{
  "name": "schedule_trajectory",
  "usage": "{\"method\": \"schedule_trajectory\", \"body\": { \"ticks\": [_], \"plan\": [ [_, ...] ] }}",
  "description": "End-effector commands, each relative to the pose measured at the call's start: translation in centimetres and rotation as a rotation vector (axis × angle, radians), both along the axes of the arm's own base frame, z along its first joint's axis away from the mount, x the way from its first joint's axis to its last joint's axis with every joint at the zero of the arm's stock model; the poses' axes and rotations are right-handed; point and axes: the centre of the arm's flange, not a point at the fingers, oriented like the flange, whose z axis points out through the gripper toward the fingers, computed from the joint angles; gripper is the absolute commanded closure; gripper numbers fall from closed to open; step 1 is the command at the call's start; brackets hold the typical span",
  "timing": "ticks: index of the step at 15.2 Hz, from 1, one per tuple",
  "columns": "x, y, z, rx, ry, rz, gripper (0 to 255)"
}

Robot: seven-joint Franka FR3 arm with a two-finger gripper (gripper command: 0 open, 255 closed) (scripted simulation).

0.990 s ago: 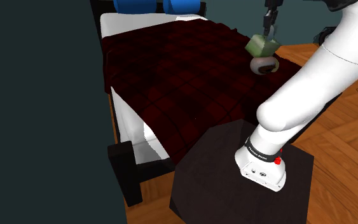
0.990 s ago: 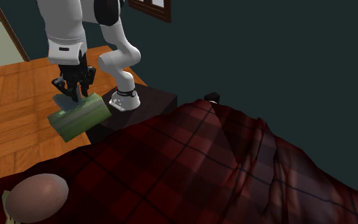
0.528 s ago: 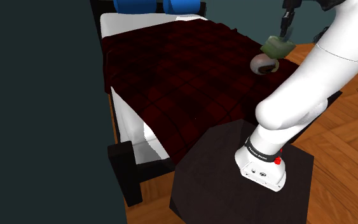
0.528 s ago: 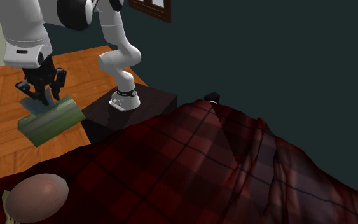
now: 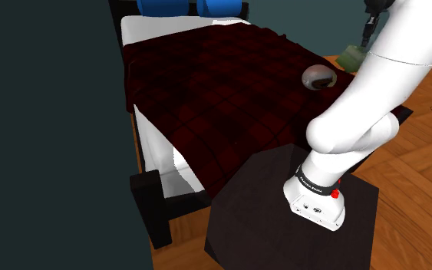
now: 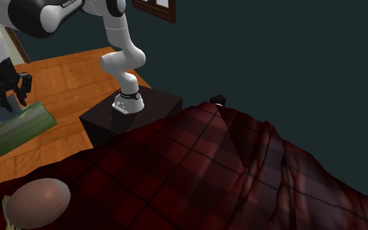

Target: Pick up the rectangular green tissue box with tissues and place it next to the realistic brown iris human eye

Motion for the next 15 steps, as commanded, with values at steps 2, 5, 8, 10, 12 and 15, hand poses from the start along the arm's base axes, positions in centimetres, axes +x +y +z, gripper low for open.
{"method": "schedule_trajectory", "body": {
  "ticks": [2,5,8,10,12,15],
  "plan": [
    [-3.1,-2.8,0.0,-0.002,0.0,0.003,255],
    [-5.2,-4.5,-0.5,-0.002,0.0,0.003,255],
    [-5.2,-4.5,-2.1,-0.002,0.0,0.003,255],
    [-5.2,-4.5,-3.1,-0.002,0.0,0.003,255],
    [-5.2,-4.5,-4.2,-0.002,0.0,0.003,255],
    [-5.2,-4.5,-5.8,-0.002,0.0,0.003,255]
  ]
}}
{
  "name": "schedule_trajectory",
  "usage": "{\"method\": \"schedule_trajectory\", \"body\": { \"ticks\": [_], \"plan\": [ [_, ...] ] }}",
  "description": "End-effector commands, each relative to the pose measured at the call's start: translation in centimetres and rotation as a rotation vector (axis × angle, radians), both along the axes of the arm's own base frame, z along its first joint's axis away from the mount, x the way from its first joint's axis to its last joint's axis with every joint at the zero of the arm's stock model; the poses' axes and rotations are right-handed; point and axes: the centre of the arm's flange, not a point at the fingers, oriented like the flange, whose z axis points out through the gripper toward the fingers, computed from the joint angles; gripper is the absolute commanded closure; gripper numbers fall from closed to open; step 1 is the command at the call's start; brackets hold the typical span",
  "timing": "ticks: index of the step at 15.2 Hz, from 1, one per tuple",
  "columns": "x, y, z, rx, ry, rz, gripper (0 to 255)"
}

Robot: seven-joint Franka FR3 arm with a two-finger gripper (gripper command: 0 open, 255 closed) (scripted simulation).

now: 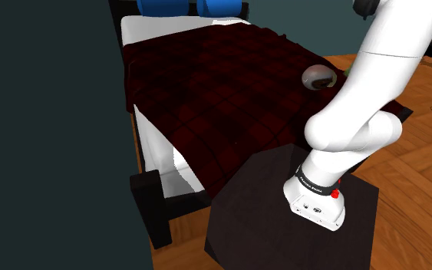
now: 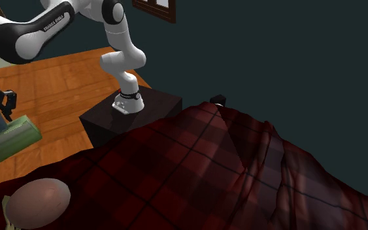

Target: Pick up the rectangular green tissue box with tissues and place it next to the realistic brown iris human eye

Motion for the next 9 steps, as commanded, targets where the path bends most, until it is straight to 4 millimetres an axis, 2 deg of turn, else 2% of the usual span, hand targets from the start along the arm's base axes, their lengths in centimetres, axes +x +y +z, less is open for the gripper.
{"method": "schedule_trajectory", "body": {
  "ticks": [1,9],
  "plan": [
    [0.1,0.0,-0.9,-0.002,0.0,0.0,255],
    [0.1,0.0,-5.1,-0.002,0.0,0.0,255]
  ]
}}
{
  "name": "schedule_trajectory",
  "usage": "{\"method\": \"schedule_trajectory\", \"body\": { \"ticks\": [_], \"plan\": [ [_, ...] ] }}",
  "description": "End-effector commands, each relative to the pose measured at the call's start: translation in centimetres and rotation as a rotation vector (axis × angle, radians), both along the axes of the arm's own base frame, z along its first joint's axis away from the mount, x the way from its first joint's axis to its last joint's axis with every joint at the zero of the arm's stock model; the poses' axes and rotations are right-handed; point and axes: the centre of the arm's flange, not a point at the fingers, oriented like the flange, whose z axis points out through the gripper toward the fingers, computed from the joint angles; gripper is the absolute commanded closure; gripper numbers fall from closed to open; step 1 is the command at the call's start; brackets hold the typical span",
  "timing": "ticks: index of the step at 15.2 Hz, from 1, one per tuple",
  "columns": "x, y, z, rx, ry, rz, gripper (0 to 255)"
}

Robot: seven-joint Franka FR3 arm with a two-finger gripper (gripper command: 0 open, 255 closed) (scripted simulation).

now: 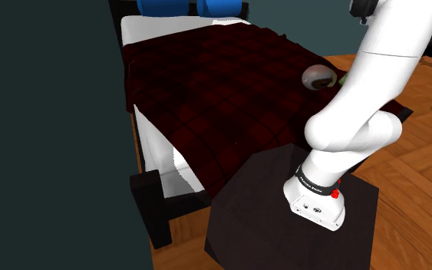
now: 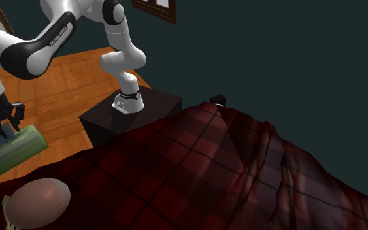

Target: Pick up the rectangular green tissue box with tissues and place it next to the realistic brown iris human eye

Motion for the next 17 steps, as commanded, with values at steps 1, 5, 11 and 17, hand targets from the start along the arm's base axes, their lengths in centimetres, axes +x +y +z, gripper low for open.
{"method": "schedule_trajectory", "body": {
  "ticks": [1,5,11,17],
  "plan": [
    [0.1,0.0,-1.0,-0.002,-0.001,0.0,255],
    [0.1,0.0,-3.1,-0.002,-0.001,0.0,255],
    [0.1,0.0,-6.3,-0.002,-0.001,0.0,255],
    [0.1,0.0,-9.4,-0.002,-0.001,0.0,255]
  ]
}}
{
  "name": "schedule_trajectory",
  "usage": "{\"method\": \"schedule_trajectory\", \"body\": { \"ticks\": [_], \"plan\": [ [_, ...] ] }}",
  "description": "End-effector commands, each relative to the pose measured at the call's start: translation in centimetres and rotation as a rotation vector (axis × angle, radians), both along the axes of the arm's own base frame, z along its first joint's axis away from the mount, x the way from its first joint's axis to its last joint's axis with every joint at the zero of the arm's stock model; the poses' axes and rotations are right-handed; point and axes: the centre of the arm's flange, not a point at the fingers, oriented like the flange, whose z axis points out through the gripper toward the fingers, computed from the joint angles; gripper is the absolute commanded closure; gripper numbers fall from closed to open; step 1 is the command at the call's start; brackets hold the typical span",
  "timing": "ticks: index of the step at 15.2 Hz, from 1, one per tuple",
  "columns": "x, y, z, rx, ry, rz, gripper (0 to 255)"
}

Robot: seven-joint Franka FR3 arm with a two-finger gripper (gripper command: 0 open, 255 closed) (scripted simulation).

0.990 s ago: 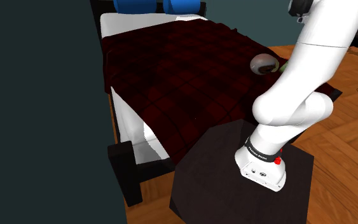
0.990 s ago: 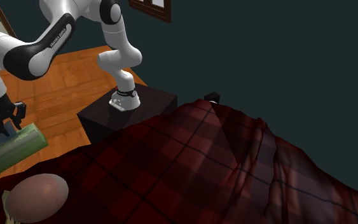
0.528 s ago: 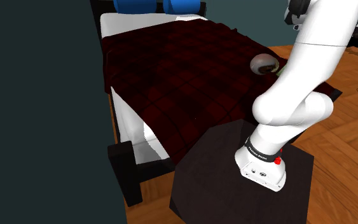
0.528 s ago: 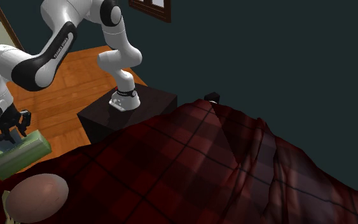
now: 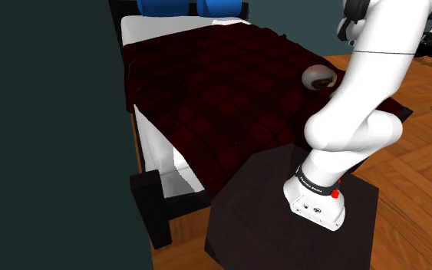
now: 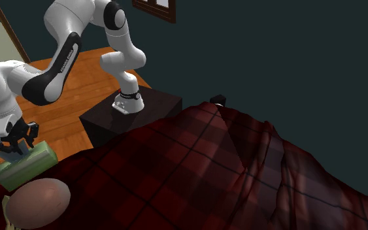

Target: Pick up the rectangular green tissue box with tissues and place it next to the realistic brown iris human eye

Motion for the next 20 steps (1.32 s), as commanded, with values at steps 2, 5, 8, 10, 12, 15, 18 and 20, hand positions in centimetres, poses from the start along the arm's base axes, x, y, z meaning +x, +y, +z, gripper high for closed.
{"method": "schedule_trajectory", "body": {
  "ticks": [2,5,8,10,12,15,18,20],
  "plan": [
    [-0.1,0.0,-1.4,-0.002,-0.001,0.0,255],
    [-0.1,0.0,-1.8,-0.002,-0.001,0.0,255],
    [-0.1,0.0,-1.9,-0.002,-0.001,0.0,255],
    [-0.1,0.0,-1.9,-0.002,-0.001,0.0,255],
    [-0.2,-0.2,-1.7,-0.002,-0.001,0.0,0],
    [-0.2,0.0,-1.6,-0.002,-0.001,0.0,0],
    [0.2,0.0,-0.6,-0.002,-0.001,0.0,0],
    [0.8,0.1,2.0,-0.002,-0.001,0.0,0]
  ]
}}
